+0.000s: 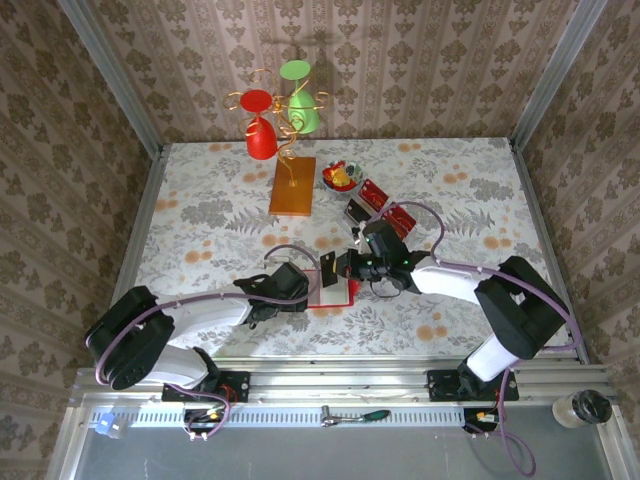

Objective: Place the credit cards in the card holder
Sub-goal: Insert the credit card into the card slot.

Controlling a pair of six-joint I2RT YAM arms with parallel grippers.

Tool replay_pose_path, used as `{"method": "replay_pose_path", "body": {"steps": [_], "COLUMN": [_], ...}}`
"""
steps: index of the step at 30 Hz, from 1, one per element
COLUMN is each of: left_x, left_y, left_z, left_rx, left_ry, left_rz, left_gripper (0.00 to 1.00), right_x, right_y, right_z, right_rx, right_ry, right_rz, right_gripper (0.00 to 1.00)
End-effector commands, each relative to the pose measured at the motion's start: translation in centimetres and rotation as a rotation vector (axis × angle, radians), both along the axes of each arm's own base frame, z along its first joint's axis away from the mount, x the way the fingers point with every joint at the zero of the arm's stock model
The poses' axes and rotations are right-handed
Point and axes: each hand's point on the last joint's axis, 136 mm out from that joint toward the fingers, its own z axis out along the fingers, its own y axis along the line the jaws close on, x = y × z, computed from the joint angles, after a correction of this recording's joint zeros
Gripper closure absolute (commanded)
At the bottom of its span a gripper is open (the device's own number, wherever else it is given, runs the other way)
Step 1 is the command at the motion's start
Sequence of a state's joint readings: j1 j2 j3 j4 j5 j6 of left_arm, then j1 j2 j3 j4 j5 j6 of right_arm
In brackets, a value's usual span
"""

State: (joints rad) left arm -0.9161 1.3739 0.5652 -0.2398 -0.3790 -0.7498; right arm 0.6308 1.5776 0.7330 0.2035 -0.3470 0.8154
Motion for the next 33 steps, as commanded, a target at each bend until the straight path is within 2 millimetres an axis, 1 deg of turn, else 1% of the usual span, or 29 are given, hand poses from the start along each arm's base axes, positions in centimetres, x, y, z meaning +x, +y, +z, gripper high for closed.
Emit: {"method": "replay_pose_path", "body": {"steps": [1, 10, 25, 33], "left_x": [-0.6, -0.7, -0.8, -0.9], "left_y": [1.2, 1.3, 1.4, 1.5], "left_z": [-0.6, -0.6, -0.7, -0.8], "left_rx": [0.045, 0.049, 0.052, 0.051], "left_ry": [0.013, 0.010, 0.010, 0.010], "left_rz": [0.023, 0.031, 0.035, 0.035], "left_gripper": [0.00, 0.00, 0.00, 0.00], "right_x": [0.8, 0.8, 0.5, 0.2], "right_y": [-0.3, 0.1, 0.8, 0.9], "right_z": [0.3, -0.6, -2.5, -3.0], "right_rx": [0.043, 0.122, 0.127, 0.133], "right_ry": [-0.037, -0.037, -0.021, -0.010], "right_rz": [-0.065, -0.092, -0.100, -0.100], "right_gripper": [1.00, 1.00, 1.00, 1.00]}}
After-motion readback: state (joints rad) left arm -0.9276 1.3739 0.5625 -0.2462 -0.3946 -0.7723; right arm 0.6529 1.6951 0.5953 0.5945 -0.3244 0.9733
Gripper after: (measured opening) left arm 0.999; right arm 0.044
